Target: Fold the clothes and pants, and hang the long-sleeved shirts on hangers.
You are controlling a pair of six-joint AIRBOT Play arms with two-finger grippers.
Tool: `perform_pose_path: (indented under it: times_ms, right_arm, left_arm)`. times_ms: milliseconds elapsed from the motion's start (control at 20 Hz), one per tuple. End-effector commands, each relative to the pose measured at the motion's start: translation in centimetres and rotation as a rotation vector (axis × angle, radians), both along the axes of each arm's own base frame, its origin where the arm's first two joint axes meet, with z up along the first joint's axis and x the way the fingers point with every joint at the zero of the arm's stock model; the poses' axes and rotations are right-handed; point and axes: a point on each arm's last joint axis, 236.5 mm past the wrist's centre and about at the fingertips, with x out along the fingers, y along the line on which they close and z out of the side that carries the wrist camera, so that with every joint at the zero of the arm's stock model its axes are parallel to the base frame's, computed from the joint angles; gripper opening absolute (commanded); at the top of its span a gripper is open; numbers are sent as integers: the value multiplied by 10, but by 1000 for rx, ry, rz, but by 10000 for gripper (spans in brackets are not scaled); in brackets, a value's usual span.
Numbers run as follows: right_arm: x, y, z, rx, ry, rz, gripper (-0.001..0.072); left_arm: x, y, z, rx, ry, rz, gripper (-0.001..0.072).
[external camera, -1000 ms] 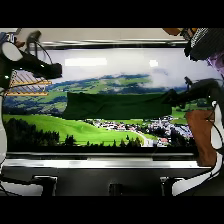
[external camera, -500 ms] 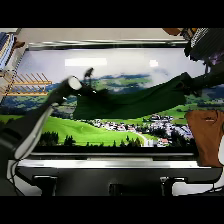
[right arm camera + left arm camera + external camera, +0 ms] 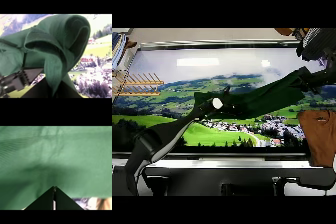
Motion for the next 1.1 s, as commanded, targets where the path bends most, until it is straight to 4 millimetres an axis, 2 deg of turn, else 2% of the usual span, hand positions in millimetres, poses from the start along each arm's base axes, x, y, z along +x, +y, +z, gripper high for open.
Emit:
perform_pose_path:
  times_ms: [0,150,300,400,500,600,700,800,900,1050]
  right_arm:
    - [-11,4,10,-4,2,16,34]
    - [-14,5,18,-11,-15,17,34]
    - [-16,5,22,-18,-25,17,34]
    - [-14,3,22,-28,-34,23,35]
    - [-9,1,23,-41,-61,23,35]
    - [-5,1,26,-37,-79,19,35]
    - [-3,14,34,15,-105,40,35]
    - [3,33,43,65,-142,60,35]
    - [7,61,44,69,-156,105,35]
    - [16,120,41,98,-168,168,35]
  left_arm:
    - [1,-37,-1,-53,12,25,14]
    - [-1,-72,1,-100,25,17,14]
    - [-10,-99,-6,-129,57,13,13]
    - [-12,-105,-1,-135,48,-2,13]
    - [-9,-96,12,-137,46,-23,14]
    - [2,-72,36,-133,32,-52,14]
    - [20,-33,72,-108,-21,-69,13]
    - [42,23,113,-48,-94,-55,14]
    - [54,88,156,34,-156,-26,14]
    - [50,191,214,165,-207,34,15]
